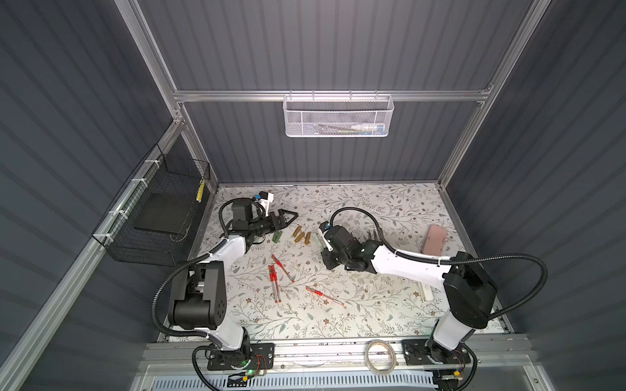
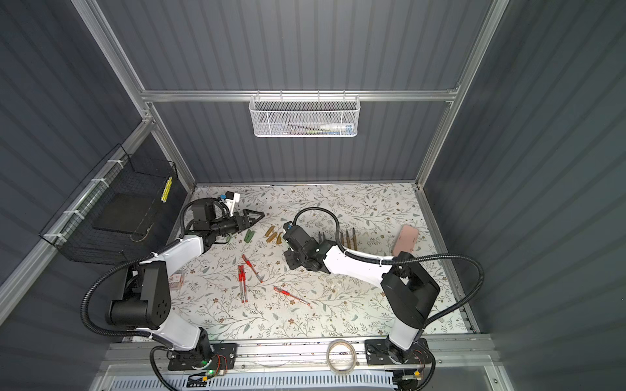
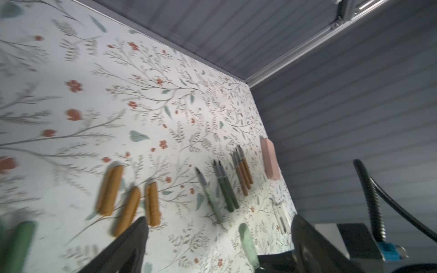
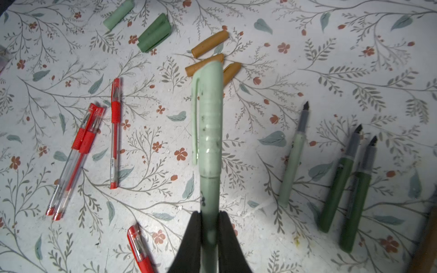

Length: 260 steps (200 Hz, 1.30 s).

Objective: Remove pen caps from pens
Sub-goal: Pick up the pen from the bottom-center of the table, then open the pen cap on the pen.

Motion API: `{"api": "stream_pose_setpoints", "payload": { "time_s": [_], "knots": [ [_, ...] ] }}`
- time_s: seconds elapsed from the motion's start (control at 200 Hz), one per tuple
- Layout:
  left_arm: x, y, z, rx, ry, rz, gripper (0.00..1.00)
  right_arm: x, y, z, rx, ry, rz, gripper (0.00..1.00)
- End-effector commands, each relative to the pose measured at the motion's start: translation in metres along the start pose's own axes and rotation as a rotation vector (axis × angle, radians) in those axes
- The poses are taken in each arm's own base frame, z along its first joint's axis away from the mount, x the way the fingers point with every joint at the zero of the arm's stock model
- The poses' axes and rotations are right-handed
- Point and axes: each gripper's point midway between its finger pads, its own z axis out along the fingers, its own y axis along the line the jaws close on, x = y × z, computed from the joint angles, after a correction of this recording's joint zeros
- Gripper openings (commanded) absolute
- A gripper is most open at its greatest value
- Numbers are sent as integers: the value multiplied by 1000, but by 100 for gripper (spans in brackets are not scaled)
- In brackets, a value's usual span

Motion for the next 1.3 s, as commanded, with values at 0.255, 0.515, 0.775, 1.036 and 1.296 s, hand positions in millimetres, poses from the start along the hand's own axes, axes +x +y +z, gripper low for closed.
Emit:
{"api": "stream_pose_setpoints", "payload": {
  "time_s": [0.255,0.515,0.775,1.036,1.296],
  "knots": [
    [31,-42,29,186,87,31,82,-43,8,-15,-109,-132,176,1],
    [41,-40,46,164,141,18,68,-53,15,-19,-149,-161,187,1],
    [44,-43,51,166,145,15,46,-60,19,-19,-163,-174,188,1],
    [44,-41,52,142,149,28,27,-64,24,-17,-176,-163,171,2],
    [42,-44,50,142,141,32,6,-64,25,-17,-180,-167,162,14]
  ]
}}
